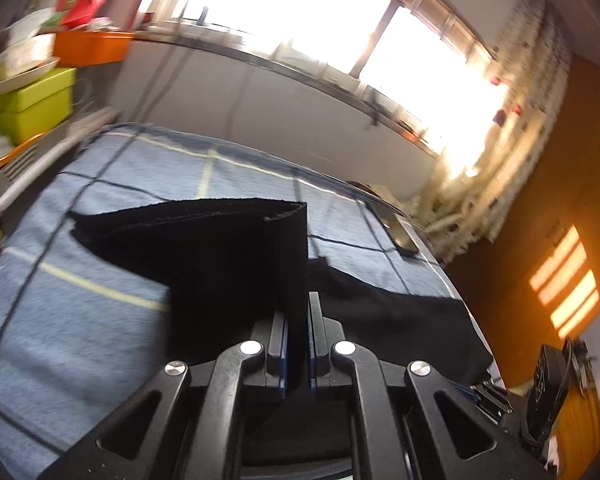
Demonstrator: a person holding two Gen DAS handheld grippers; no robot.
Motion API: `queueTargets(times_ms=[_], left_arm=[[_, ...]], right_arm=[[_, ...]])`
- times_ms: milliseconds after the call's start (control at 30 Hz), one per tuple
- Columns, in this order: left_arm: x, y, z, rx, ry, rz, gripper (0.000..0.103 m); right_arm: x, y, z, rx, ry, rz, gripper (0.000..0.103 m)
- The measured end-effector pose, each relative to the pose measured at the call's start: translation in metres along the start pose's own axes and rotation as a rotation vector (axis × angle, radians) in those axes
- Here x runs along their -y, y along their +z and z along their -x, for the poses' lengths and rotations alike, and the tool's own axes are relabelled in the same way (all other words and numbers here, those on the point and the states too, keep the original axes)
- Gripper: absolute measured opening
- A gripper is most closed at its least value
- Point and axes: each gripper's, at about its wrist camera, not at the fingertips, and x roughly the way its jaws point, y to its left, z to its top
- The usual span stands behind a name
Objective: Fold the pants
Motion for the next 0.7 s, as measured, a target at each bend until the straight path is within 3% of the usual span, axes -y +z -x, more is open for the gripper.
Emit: queueTargets(times_ms=[100, 300, 433, 567, 700], left_arm=[[0.027, -0.005, -0.019, -0.055, -0.057, -0.070, 0.008], [0.080, -0.038, -0.065, -0.282, -0.196, -0.268, 0.008], [0.104, -0.061, -0.084, -0.380, -0.242, -0.403, 0.009], [0.111, -0.061, -0.070, -0.354, -0.252, -0.457, 0.010], [0.105, -0.049, -0.038, -0.280, -0.311, -0.426, 0.016]], right_arm=[[0.007, -0.002, 0.003, 0.006, -0.009, -0.024, 0.045], [0.026, -0.003, 0.014, 0.020, -0.033, -0.068, 0.045], [0.039, -0.003, 0.015, 0.040, -0.038, -0.118, 0.045], [0.042, -0.005, 0.012, 0.037, -0.025, -0.127, 0.045], [0.042, -0.004, 0.012, 0.047, -0.006, -0.116, 0.045]])
